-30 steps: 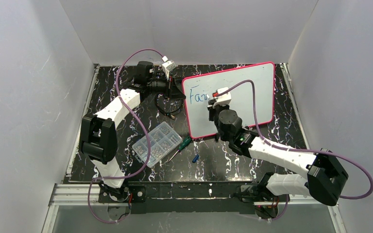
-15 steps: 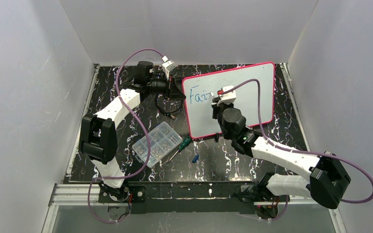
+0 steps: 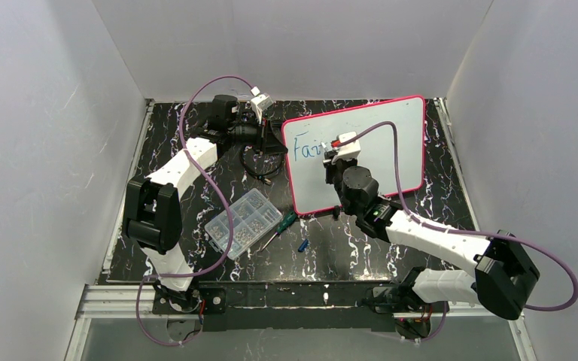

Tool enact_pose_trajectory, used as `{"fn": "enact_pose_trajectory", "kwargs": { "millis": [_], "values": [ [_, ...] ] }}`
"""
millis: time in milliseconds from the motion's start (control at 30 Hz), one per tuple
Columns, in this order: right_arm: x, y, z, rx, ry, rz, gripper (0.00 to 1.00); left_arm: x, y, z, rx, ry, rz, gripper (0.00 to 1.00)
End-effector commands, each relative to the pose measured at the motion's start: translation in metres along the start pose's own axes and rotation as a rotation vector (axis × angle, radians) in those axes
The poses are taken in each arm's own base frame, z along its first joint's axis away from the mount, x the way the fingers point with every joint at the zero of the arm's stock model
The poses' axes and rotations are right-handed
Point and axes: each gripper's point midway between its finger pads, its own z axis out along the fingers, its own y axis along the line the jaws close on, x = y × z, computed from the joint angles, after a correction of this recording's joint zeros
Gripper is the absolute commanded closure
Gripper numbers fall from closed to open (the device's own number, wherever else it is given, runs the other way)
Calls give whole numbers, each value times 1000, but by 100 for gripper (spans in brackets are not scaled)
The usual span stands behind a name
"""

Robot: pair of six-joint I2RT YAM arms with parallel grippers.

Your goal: Write a sentence on the whiteboard

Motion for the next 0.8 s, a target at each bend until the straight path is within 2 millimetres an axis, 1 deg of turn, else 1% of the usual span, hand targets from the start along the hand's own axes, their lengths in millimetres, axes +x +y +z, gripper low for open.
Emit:
{"fn": "enact_pose_trajectory", "kwargs": {
  "millis": [0, 133, 233, 467, 567, 667, 767],
  "values": [
    [-30, 0, 6, 15, -79, 28, 99, -6, -29, -6, 64, 5, 37, 100],
    [-21, -4, 3, 30, -59, 29, 99, -6, -29, -6, 64, 6, 37, 100],
    [-8, -8, -1, 36, -33, 26, 99, -6, -28, -6, 63, 6, 37, 100],
    [19, -9, -10, 24, 25, 64, 99, -5, -28, -6, 65, 8, 32, 100],
    [27, -9, -13, 20, 43, 69, 99, -5, -28, -6, 64, 7, 34, 100],
    [33, -9, -14, 20, 57, 65, 99, -5, -28, -6, 64, 9, 32, 100],
    [30, -12, -14, 39, 52, 62, 99, -5, -28, -6, 64, 8, 33, 100]
  ]
}}
